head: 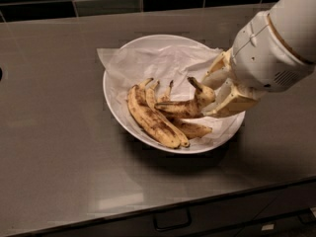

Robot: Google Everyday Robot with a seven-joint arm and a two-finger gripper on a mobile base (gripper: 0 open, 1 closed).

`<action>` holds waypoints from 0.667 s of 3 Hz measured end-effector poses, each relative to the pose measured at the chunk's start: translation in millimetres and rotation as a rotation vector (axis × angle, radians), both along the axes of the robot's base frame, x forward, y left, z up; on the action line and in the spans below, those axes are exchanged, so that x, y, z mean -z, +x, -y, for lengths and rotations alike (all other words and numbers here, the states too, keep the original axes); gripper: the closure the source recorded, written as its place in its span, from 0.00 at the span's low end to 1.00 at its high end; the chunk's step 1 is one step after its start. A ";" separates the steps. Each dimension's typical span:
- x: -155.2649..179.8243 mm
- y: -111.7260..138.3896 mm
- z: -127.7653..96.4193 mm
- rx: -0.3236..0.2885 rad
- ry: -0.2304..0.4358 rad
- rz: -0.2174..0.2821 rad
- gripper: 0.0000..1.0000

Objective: Pick banana from white bowl

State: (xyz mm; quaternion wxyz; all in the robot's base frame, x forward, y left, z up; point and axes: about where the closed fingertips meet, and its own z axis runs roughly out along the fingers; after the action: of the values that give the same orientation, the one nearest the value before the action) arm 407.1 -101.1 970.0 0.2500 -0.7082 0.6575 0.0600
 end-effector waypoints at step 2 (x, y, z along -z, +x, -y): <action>-20.8 -16.2 -1.8 -0.045 0.030 0.058 1.00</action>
Offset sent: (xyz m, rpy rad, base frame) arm -0.0240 0.0000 0.0259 0.0466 -0.0769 0.0665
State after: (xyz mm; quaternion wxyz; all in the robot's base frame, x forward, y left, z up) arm 390.9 -99.4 990.8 0.2780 -0.7204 0.6330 0.0548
